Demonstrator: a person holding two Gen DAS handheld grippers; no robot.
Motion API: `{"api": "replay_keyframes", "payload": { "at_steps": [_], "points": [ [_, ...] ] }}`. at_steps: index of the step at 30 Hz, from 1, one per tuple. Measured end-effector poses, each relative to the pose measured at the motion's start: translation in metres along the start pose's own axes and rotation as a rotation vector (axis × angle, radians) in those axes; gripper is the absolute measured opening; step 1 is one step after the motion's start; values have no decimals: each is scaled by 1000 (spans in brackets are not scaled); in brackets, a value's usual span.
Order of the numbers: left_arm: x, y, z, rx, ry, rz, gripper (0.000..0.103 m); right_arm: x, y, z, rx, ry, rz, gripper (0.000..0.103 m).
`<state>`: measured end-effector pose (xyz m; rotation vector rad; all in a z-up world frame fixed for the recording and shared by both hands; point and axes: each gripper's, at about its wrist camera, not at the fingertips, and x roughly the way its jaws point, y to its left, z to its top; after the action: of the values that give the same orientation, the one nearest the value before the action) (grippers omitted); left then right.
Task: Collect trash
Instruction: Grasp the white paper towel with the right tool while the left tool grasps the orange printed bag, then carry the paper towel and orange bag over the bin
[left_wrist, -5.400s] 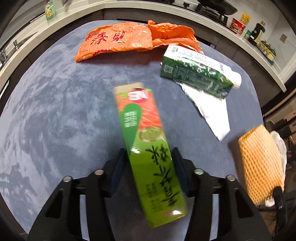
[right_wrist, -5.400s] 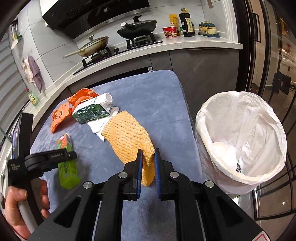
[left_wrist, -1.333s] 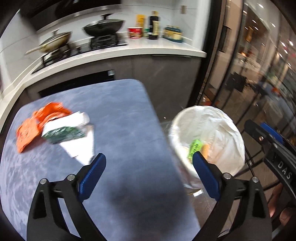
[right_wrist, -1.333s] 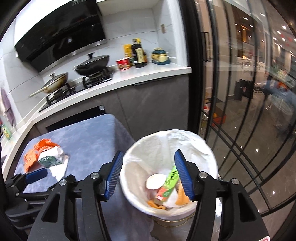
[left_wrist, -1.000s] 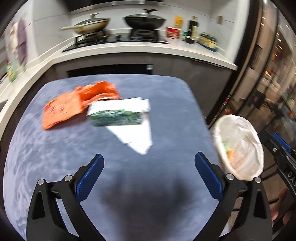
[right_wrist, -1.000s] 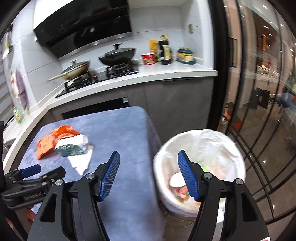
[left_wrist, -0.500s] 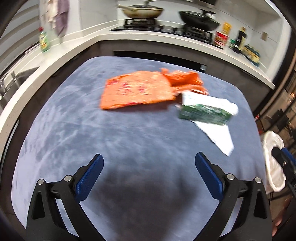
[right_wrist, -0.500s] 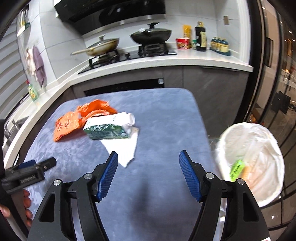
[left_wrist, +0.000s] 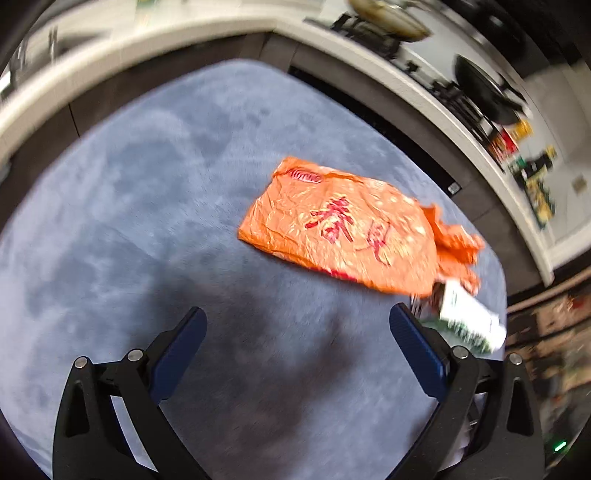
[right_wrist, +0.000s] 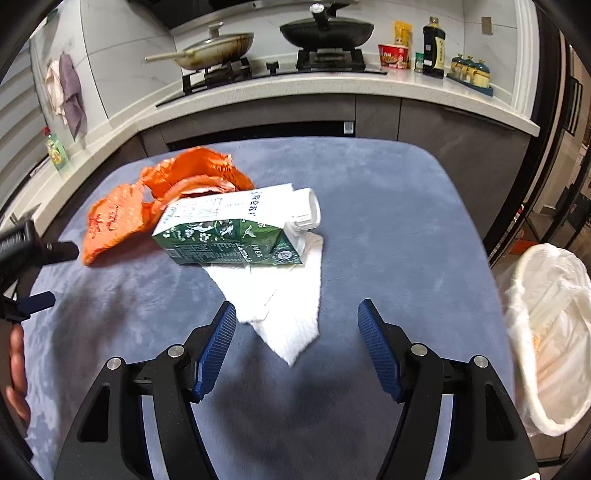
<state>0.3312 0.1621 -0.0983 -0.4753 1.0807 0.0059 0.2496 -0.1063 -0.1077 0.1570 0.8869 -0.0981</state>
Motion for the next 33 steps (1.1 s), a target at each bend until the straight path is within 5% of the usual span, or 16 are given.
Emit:
{"api": "replay_keyframes", "payload": {
  "at_steps": [6,12,14,16,18,22,27,33],
  "points": [
    [32,12,17,-202,86,-78,95,29,9,4,-1,29,6,66],
    [41,8,31,-260,69,-73,94,41,15,0,-8,29,4,53],
    [42,6,34,-261,65,-72,87,40,16,0,-12,24,12,43],
    [41,4,35,-251,61,-83,60,38,18,-1,-17,27,22,25],
    [41,3,34,-231,64,-93,51,34,20,-3,-30,32,34,16],
    [35,4,29,-189,44,-84,29,24,24,-9,-65,28,41,10],
    [16,5,17,-126,26,-99,18,-1,27,-25,-86,23,72,10],
    [-22,-2,-10,-20,-15,-90,16,-42,17,-49,-91,13,99,9]
  ]
}}
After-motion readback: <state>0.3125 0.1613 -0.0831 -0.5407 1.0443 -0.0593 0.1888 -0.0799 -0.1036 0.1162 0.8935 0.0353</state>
